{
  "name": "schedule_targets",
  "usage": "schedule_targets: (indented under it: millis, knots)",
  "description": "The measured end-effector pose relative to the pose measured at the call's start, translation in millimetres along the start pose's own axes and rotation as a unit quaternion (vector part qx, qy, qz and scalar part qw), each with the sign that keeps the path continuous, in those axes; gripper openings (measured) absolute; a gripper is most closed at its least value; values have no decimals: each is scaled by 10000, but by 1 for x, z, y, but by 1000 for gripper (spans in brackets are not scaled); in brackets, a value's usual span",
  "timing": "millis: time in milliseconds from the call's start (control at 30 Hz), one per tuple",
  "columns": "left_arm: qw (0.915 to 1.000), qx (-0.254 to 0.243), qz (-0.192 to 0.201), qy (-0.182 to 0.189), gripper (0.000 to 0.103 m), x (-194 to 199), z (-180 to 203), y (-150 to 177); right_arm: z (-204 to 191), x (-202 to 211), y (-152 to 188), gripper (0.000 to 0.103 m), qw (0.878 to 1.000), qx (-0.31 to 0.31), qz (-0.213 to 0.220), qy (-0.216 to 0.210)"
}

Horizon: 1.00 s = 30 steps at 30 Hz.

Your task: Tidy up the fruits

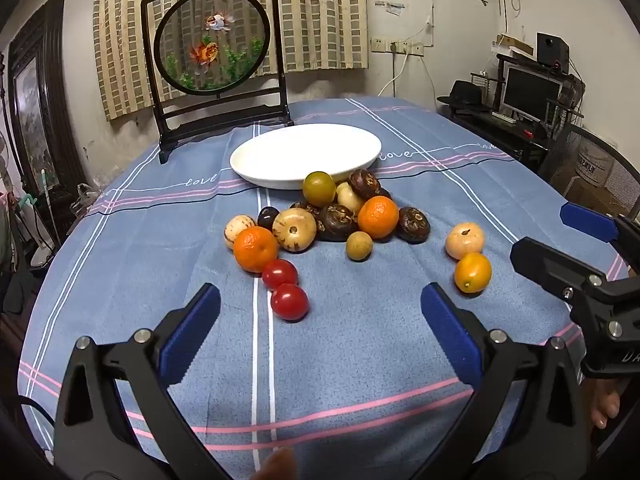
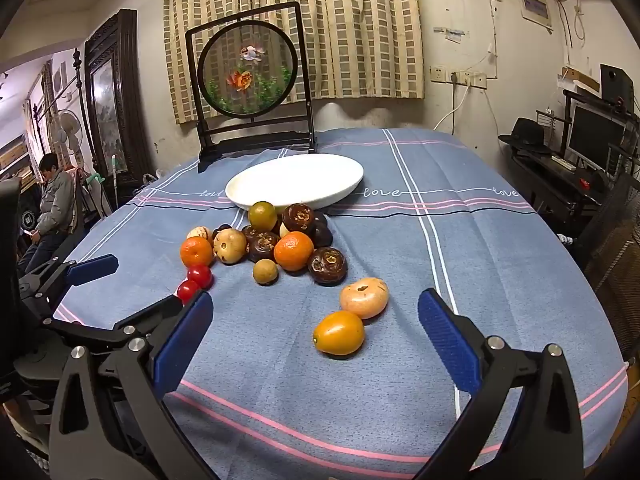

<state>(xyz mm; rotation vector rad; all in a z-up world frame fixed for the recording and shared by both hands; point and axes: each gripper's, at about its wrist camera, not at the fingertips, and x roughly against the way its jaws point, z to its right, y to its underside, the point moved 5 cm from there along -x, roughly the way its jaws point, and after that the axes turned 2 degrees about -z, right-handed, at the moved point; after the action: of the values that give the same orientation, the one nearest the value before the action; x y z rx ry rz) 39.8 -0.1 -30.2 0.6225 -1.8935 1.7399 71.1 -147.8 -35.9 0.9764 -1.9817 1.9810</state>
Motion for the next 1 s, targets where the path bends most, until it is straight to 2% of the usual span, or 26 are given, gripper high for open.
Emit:
schedule_targets:
  millis: [1000]
  knots:
    - [10000, 33, -86, 35, 101, -10, 0, 7, -3, -1, -1, 102, 10000, 0, 1, -9]
